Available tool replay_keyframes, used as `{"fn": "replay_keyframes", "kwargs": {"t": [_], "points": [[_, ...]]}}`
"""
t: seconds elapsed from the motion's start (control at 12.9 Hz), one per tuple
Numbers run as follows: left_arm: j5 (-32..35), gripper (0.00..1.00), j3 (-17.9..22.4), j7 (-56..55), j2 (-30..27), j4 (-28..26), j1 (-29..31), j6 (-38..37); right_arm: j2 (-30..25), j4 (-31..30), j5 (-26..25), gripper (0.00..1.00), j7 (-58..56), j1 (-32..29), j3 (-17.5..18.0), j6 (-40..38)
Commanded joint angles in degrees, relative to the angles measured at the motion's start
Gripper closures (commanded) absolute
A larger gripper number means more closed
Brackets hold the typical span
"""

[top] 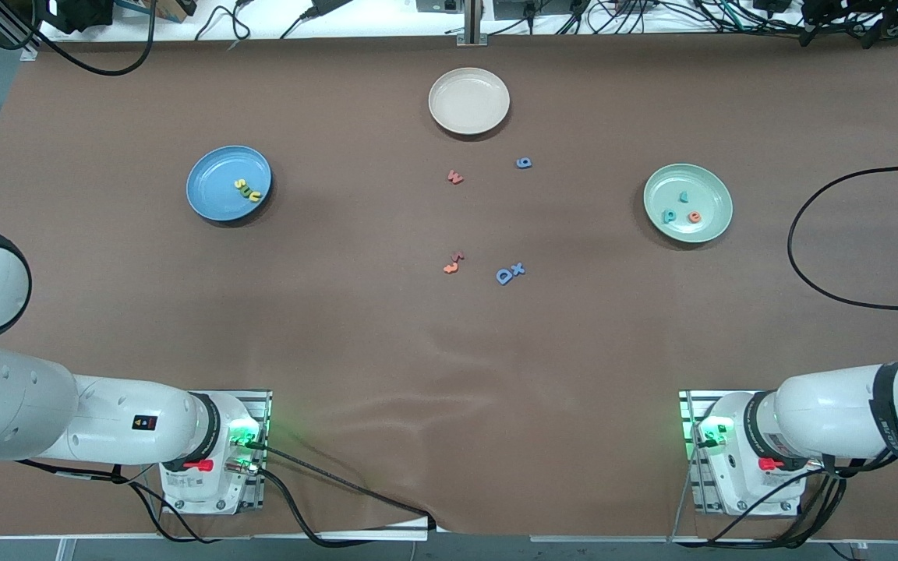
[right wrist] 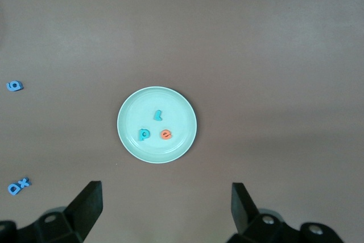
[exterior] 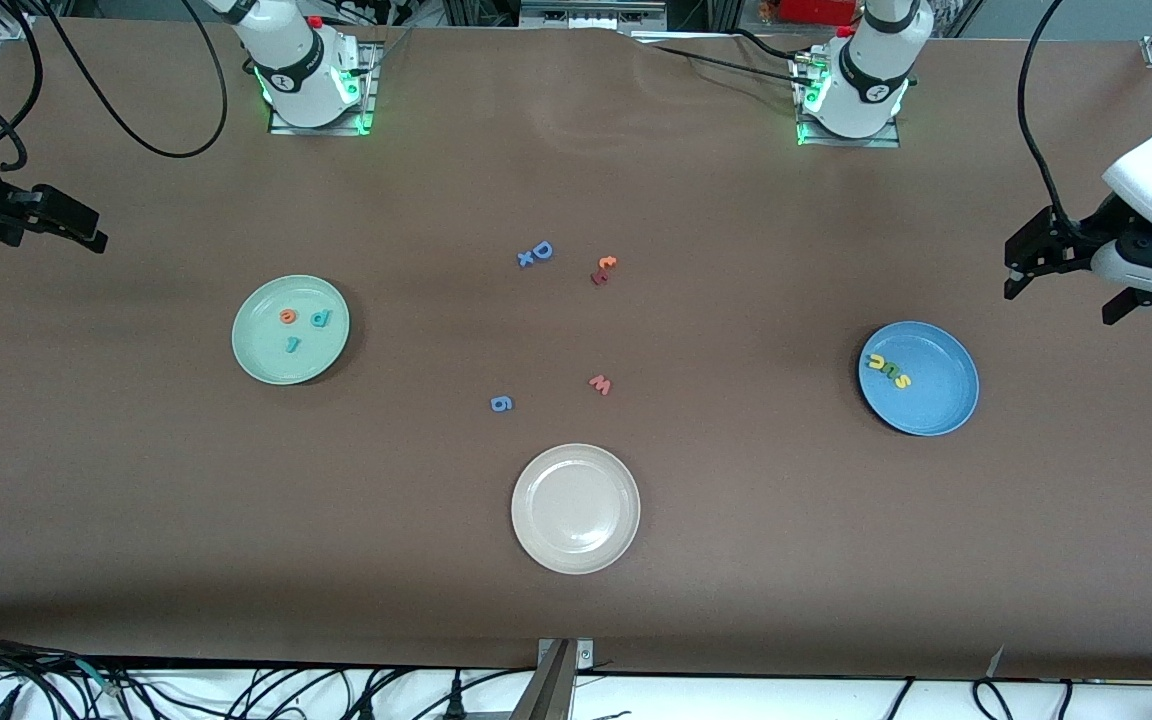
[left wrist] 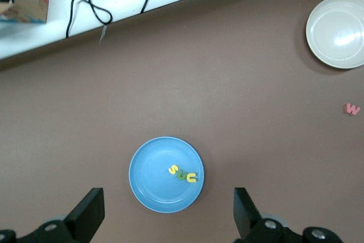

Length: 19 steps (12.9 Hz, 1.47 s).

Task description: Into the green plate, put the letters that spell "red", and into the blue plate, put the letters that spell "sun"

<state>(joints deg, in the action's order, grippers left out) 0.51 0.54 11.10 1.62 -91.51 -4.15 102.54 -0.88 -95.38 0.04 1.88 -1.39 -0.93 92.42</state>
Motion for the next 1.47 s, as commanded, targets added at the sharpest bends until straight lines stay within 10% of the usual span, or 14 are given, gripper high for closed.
{"fn": "replay_keyframes", "kwargs": {"t": [0.0,1.39], "points": [[-1.91,0.00,0.25,-6.06,0.93,2.12,-0.15,-2.78,-0.71,-0.60,-0.83,0.00,-0.65,0.42,-0.30,0.39],[-2.09,0.00,0.25,-14.61,1.02,2.04,-0.24,-5.16,-0.71,-0.60,-0.83,0.00,-0.65,0.42,-0.30,0.39]]}}
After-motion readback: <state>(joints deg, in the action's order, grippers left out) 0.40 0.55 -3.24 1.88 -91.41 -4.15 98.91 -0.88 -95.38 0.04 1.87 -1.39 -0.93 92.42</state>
